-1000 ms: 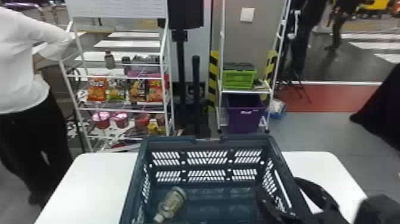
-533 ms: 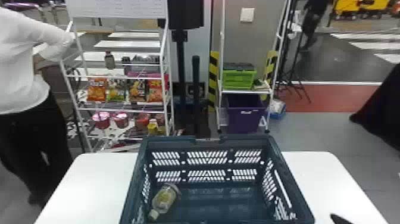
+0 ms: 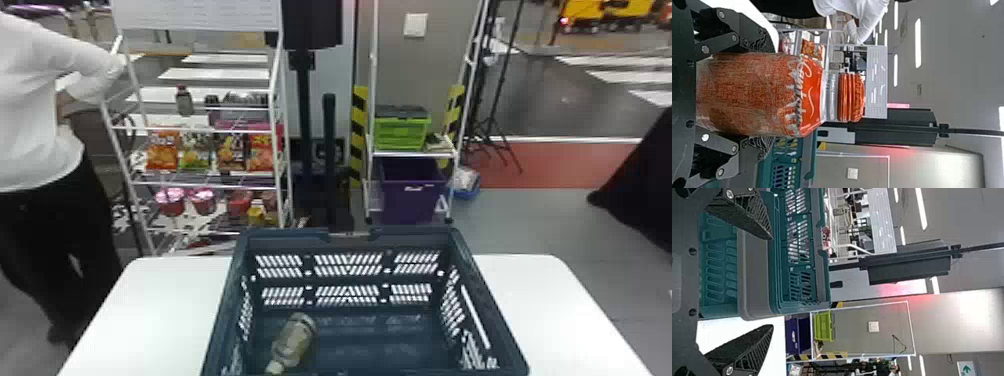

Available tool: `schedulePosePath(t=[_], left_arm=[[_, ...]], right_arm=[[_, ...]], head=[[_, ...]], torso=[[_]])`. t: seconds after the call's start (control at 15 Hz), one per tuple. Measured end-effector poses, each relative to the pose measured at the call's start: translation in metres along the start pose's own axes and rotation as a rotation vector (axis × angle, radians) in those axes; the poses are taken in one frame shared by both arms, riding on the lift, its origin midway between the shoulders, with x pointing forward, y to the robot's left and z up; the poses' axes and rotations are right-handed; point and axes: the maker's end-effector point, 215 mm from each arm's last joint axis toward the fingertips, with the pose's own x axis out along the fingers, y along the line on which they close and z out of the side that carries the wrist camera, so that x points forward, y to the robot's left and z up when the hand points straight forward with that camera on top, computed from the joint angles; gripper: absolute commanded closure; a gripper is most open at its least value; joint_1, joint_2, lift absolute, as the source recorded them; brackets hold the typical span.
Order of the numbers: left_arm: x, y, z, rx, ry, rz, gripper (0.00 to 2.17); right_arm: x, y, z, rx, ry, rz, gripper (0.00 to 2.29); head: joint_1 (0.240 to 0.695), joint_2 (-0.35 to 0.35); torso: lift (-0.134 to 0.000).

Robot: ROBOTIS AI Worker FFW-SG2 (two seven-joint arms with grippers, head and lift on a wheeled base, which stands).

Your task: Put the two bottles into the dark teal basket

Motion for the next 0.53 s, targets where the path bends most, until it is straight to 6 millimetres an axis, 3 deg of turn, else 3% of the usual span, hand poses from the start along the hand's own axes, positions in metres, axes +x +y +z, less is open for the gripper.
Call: schedulePosePath(t=[0.2, 0.53], left_arm=[[0.025, 0.004, 0.024, 0.048, -0.012, 0.005, 2.15], [0.093, -0.009, 0.065, 0.15, -0.002, -0.001, 2.15]], right_arm=[[-0.009, -0.001, -0.002, -0.004, -0.012, -0.006, 0.09], [-0.031, -0.003, 0.007, -0.016, -0.068, -0.02, 0.09]], head=[[0.499, 0.0], [0.499, 0.0]], torso=[[0.0], [0.0]])
